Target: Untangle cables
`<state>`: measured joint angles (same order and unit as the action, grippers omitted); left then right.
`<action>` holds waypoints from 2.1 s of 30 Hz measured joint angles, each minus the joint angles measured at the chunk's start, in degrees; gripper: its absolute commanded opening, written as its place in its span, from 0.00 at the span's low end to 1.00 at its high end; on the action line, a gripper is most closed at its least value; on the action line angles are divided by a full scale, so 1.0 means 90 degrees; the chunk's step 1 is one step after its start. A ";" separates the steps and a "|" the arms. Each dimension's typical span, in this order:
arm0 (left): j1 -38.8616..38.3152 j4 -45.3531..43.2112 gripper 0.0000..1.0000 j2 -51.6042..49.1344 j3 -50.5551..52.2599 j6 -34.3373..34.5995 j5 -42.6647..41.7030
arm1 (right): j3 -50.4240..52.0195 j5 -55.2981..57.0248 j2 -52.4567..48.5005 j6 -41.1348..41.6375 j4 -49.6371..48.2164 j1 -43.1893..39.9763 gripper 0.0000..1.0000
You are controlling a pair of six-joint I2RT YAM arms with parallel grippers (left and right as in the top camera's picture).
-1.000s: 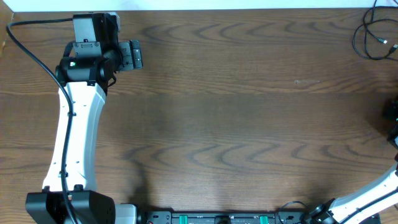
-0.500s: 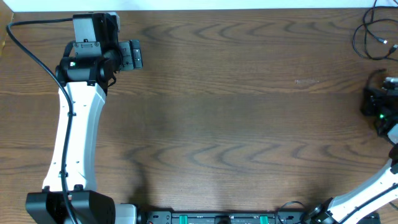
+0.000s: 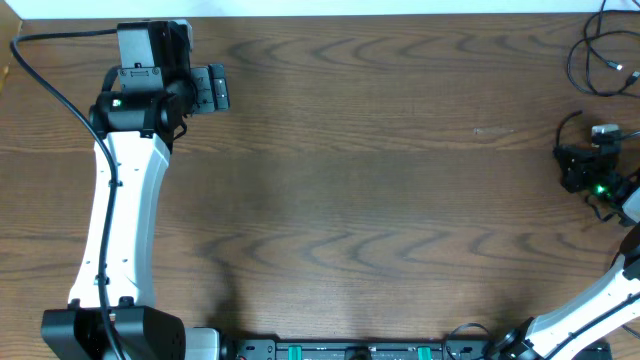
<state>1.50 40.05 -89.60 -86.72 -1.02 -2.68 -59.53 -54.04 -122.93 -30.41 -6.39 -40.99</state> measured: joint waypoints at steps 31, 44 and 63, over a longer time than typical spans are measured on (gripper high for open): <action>0.0000 0.0002 0.92 0.0000 0.0000 0.0000 0.0000 | 0.0219 0.0901 0.2824 0.1537 0.0629 0.1421 0.99; 0.0000 0.0002 0.92 0.0000 0.0000 0.0000 0.0000 | 0.0219 0.2846 0.2858 0.2254 0.0971 0.4112 0.99; 0.0000 0.0002 0.92 0.0000 0.0000 0.0000 0.0002 | 0.0219 0.4422 0.2858 0.2288 0.1112 0.5561 0.99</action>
<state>1.50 40.07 -89.60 -86.72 -1.02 -2.66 -57.56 -14.24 -97.21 -9.82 3.62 9.06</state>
